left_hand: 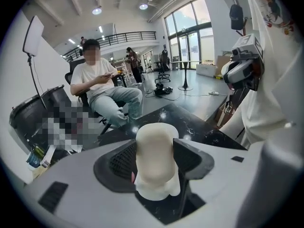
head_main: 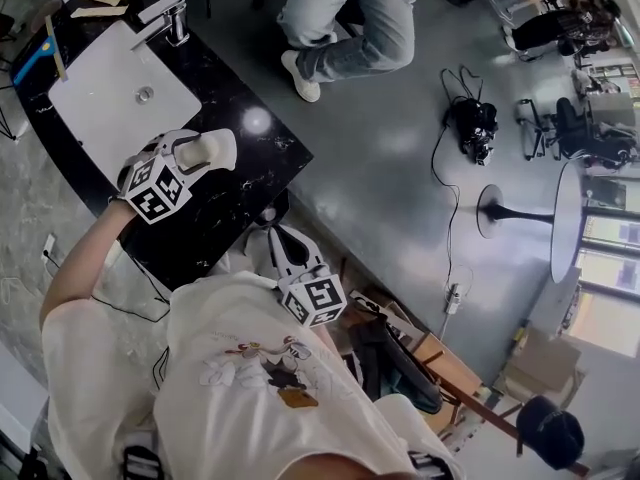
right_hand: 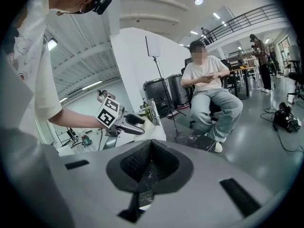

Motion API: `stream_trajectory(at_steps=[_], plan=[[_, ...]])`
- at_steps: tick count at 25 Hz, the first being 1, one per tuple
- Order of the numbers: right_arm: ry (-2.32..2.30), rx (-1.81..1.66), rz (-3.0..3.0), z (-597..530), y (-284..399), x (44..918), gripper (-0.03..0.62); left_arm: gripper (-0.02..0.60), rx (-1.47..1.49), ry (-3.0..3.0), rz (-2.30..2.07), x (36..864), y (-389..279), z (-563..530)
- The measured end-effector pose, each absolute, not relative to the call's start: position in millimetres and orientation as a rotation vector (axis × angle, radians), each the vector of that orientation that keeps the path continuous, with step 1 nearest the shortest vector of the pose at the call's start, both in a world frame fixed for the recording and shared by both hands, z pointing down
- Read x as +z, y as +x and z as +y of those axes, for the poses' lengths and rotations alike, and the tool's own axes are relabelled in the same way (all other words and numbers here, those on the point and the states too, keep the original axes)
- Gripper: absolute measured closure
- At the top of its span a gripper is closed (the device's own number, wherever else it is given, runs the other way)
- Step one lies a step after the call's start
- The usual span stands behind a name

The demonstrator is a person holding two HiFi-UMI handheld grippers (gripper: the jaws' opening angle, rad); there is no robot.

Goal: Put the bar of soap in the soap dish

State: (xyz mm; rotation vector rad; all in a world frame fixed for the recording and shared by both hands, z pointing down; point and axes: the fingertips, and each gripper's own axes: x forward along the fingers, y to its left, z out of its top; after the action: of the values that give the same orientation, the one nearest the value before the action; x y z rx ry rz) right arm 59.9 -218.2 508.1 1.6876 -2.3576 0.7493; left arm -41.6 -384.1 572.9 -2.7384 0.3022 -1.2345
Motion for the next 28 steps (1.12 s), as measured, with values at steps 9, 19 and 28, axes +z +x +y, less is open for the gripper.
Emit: stream_trajectory(at_steps=[9, 19, 28], plan=[[1.693, 0.738, -2.357, -219.0, 60.2, 502.5, 0.586, 0.337, -1.284, -2.683, 0.255, 585.0, -37.0, -389.8], [1.683, 0.739, -2.364, -224.6, 54.6, 501.2, 0.586, 0.356, -1.217, -2.646, 0.097, 581.7, -34.3, -385.0], [1.688, 0.71, -2.371, -217.3, 51.6, 495.8, 0.586, 0.407, -1.161, -2.627, 0.21, 564.7, -37.4, -385.9]])
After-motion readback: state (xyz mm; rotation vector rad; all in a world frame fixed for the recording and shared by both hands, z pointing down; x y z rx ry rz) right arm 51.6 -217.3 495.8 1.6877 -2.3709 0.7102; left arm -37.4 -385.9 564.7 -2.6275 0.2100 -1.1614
